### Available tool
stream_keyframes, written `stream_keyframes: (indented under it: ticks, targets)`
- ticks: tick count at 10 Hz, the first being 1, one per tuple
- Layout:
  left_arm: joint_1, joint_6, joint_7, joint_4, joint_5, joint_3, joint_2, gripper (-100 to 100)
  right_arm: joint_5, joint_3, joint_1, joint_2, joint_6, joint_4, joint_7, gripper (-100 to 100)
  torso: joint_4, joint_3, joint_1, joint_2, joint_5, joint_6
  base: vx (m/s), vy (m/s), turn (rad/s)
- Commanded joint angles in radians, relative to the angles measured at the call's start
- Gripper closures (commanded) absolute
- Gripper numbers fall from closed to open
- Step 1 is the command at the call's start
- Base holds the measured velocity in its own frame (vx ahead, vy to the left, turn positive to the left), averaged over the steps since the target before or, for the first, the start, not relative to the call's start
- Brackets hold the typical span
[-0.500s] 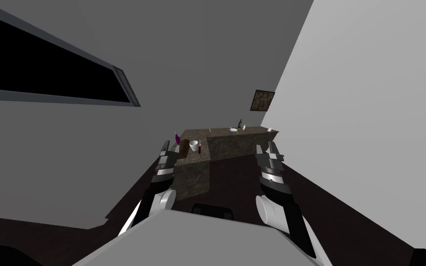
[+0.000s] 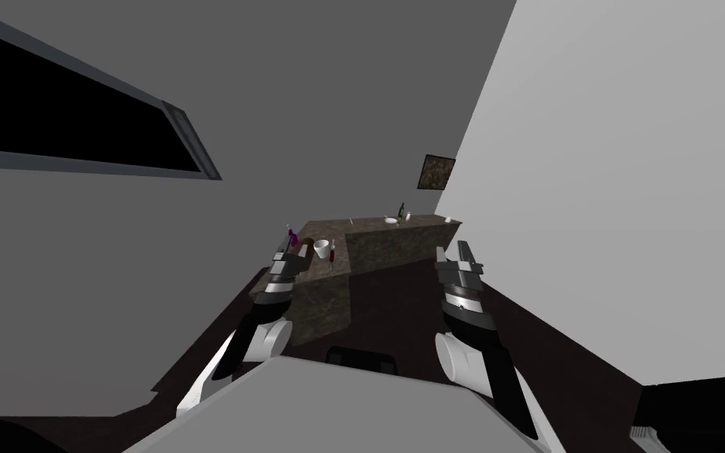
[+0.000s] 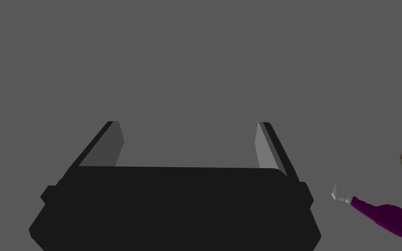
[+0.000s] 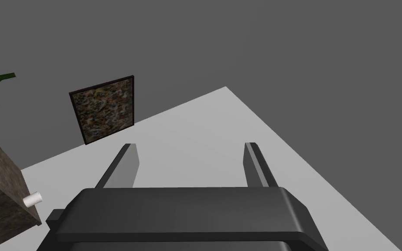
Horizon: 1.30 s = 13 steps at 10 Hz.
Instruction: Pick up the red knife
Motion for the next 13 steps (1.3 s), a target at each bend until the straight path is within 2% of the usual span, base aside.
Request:
stream_keyframes:
  ticks: [1,2,4,5,7,8,9,10,11,12,13]
  targets:
    - [-0.018,0.035,0.018,-0.004,0.023,0.009,0.05,-100,0.0,0.0,0.0,0.0,0.0,0.0,0.0,0,0.0,0.0,0.0,0.0,0.0,0.0,0.018,-0.098,-0.157]
    - [-0.018,0.035,0.018,-0.004,0.023,0.009,0.062,-100,0.0,0.0,0.0,0.0,0.0,0.0,0.0,0,0.0,0.0,0.0,-0.001,0.0,0.0,0.015,-0.064,-0.05]
    - [-0.045,0.089,0.041,-0.008,0.061,0.02,0.13,-100,0.0,0.0,0.0,0.0,0.0,0.0,0.0,0,0.0,0.0,0.002,0.0,0.0,0.0,0.014,-0.067,-0.19]
    - [-0.045,0.089,0.041,-0.008,0.061,0.02,0.139,-100,0.0,0.0,0.0,0.0,0.0,0.0,0.0,0,0.0,0.0,0.001,-0.001,0.0,0.0,0.012,-0.054,-0.067]
    - [-0.074,0.15,0.066,-0.006,0.106,0.029,0.21,-100,0.0,0.0,0.0,0.0,0.0,0.0,0.0,0,0.0,0.0,0.003,0.0,0.001,0.0,0.007,-0.059,-0.16]
    - [-0.074,0.152,0.066,-0.006,0.106,0.029,0.226,-100,0.0,0.0,0.0,0.0,0.0,0.0,0.0,0,0.0,0.0,0.002,0.0,0.0,0.0,0.01,-0.054,-0.14]
    - [-0.089,0.187,0.078,-0.002,0.132,0.032,0.263,-100,0.0,0.0,0.0,0.0,0.0,0.0,0.0,0,0.0,0.0,0.002,0.0,0.0,0.0,0.019,-0.045,-0.224]
    - [-0.089,0.187,0.078,-0.002,0.132,0.032,0.273,-100,0.0,0.0,0.0,0.0,0.0,0.0,0.0,0,0.0,0.0,0.003,0.0,0.001,0.0,0.013,-0.033,-0.088]
    - [-0.104,0.224,0.09,0.005,0.159,0.033,0.313,-100,0.0,0.0,0.0,0.0,0.0,0.0,0.0,0,0.0,0.0,0.004,0.0,0.001,-0.001,0.001,-0.04,-0.188]
    - [-0.104,0.224,0.09,0.005,0.159,0.033,0.322,-100,0.0,0.0,0.0,0.0,0.0,0.0,0.0,0,0.0,0.0,0.003,0.001,0.001,0.0,0.002,-0.027,-0.096]
    - [-0.119,0.262,0.101,0.013,0.187,0.034,0.361,-100,0.0,0.0,0.0,0.0,0.0,0.0,0.0,0,0.0,0.0,0.004,0.001,0.001,-0.001,0.01,-0.03,-0.228]
